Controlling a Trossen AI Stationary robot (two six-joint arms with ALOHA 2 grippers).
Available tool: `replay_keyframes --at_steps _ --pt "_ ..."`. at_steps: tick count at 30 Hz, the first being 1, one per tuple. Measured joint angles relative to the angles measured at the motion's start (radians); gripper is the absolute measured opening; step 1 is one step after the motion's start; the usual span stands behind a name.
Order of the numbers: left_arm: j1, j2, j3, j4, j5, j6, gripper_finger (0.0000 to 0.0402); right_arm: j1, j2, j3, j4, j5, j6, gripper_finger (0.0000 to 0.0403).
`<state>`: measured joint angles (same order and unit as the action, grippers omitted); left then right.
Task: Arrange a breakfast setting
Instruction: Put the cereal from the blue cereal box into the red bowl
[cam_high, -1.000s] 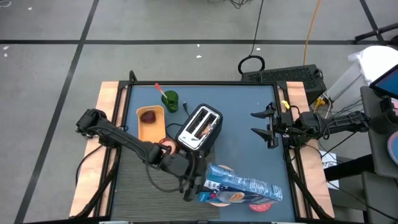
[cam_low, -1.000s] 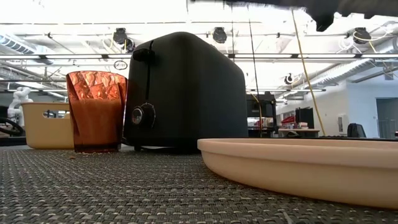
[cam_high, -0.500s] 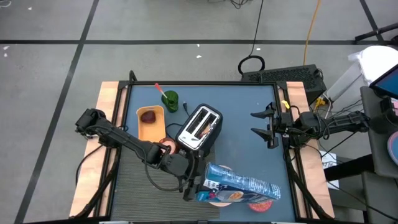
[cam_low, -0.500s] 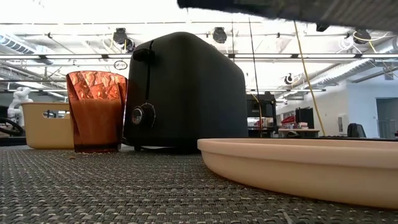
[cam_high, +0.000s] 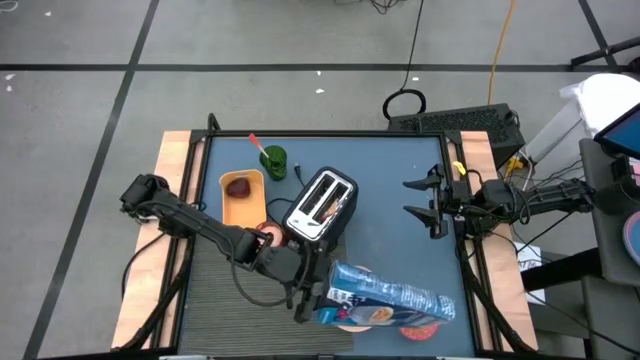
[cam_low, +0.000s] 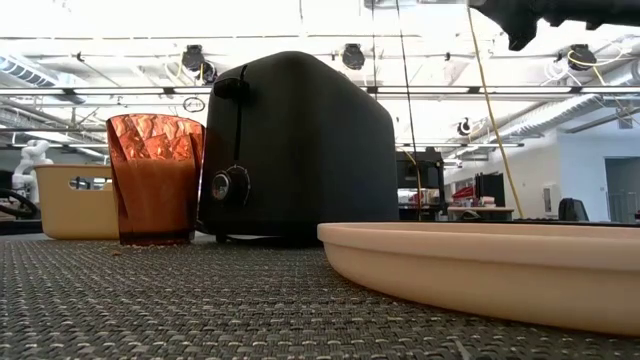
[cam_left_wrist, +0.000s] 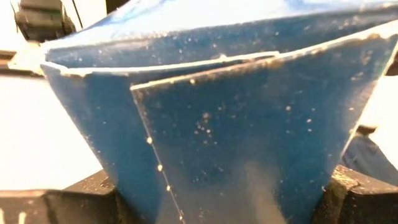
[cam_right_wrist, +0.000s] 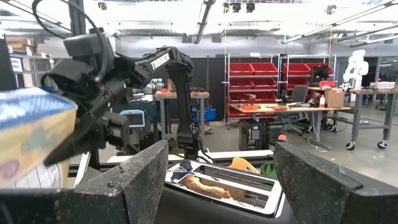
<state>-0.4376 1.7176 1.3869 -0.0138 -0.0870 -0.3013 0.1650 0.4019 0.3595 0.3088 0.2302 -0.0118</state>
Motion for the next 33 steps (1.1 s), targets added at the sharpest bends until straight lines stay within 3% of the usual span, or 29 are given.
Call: replay_keyframes --at_steps 33 --pt "-0.002 0.002 -0.001 -0.038 -0.022 0.004 0.0289 0.0 0.0 0.0 0.0 0.0 0.0 0.0279"
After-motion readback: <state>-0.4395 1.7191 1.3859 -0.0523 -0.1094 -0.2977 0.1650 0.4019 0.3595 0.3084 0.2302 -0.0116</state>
